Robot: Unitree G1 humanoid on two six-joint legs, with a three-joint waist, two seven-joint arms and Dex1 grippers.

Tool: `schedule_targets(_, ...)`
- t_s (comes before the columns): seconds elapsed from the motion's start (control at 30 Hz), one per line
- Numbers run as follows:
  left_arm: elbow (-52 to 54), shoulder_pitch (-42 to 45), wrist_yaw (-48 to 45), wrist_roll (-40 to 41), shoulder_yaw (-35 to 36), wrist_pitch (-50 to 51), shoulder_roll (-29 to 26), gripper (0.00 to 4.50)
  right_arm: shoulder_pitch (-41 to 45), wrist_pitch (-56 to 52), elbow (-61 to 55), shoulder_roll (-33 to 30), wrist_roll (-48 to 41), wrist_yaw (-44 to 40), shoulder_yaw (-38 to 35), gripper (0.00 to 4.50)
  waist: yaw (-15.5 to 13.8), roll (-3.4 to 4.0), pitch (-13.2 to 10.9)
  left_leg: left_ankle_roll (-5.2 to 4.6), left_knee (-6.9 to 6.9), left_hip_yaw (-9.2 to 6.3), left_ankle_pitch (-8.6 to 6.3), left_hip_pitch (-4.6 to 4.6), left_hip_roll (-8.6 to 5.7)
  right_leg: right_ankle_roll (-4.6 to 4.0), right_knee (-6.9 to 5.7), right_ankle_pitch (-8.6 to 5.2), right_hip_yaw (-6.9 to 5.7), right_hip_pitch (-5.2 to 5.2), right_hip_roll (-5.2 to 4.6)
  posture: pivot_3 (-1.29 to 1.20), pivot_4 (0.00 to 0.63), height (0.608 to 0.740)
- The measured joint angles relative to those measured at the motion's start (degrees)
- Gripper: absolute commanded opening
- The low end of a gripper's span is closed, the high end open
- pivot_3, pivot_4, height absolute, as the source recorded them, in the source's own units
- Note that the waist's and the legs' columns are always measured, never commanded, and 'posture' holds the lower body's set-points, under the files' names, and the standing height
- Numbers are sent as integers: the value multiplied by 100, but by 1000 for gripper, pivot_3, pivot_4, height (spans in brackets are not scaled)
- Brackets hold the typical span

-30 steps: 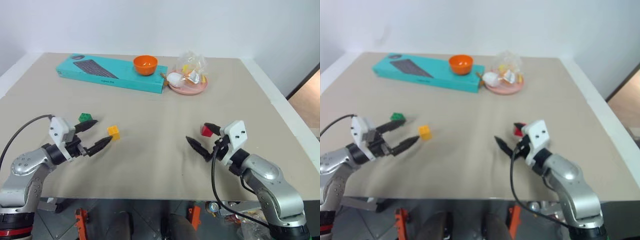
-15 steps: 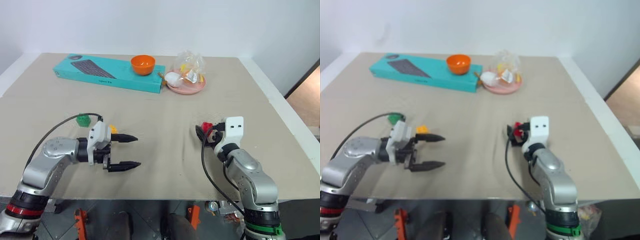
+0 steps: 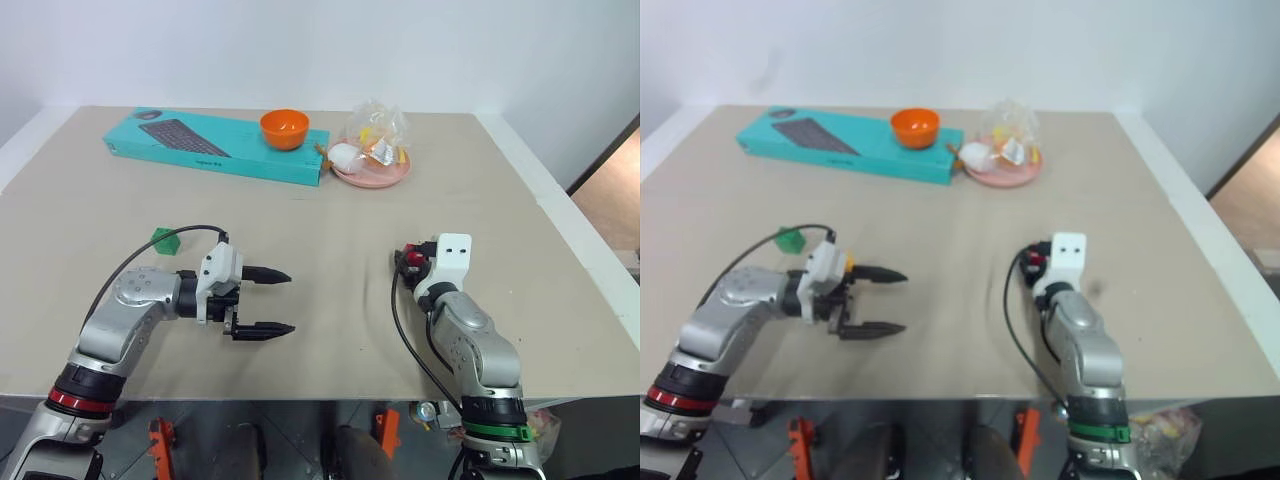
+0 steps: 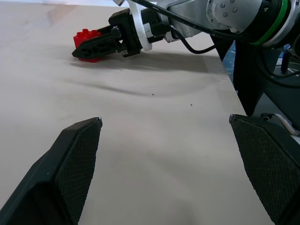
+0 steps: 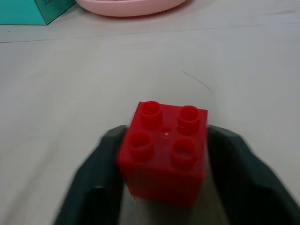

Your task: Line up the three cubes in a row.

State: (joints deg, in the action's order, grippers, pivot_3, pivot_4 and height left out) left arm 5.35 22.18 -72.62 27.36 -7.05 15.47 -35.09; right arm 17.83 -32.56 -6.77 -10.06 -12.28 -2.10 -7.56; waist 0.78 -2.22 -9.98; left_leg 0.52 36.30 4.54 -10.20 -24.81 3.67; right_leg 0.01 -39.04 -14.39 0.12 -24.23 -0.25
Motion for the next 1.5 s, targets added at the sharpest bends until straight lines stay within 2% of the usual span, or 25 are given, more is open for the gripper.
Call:
schedule_targets(0.03,2,-5,18,0,-1,0,27,4500,0,2,0,-1,25,-1,15,1274,13,0,0,0,0,0,0,0,0,0,0,0,0,0,0,0,150,740)
schedule_targets(0.37,12,-126,249,-36,16,11,140,4500,-95,-208,-339,-293,217,-303,296,1284,51,0,0,0,1,2,0,3,1,2,-1,1,4,0,0,0,150,740)
schedule_targets(0.5,11,-203,346,-30,102,-69,164,4500,271,-306,-481,-661,-4,-1133,612,1284,71,3,-2,-1,1,7,1,7,2,3,-1,6,11,-1,5,0,150,740)
schedule_targets(0.57,-16,-409,349,-79,232,-328,105,4500,781,-333,-500,-1159,-318,-2229,1006,1284,111,11,-7,-1,0,14,0,12,3,0,-1,9,20,-3,12,0,150,740)
schedule_targets(0.67,-37,-604,355,-120,366,-476,13,4500,1377,-113,-471,-1542,-529,-3487,1476,1284,87,8,-5,-1,-3,-1,0,11,10,-11,-1,2,1,1,20,0,150,740)
schedule_targets(0.9,256,-1058,575,-73,529,-391,-22,4500,2052,453,713,-1605,-637,-5417,2282,1284,54,9,-6,-1,1,2,0,1,10,-9,-1,3,-1,-4,8,0,150,740)
schedule_targets(1.1,693,-1385,831,28,688,-179,-139,4500,2601,1292,1912,-1427,-280,-6280,2621,1284,53,9,-6,-1,5,2,1,4,10,-5,-1,8,-1,-3,5,0,150,740)
schedule_targets(1.5,825,-1612,1227,31,954,-190,-174,4500,2824,2035,3029,-1233,44,-6899,2693,1284,50,10,-7,-1,5,3,1,6,16,-13,-2,12,-1,-4,-1,0,150,740)
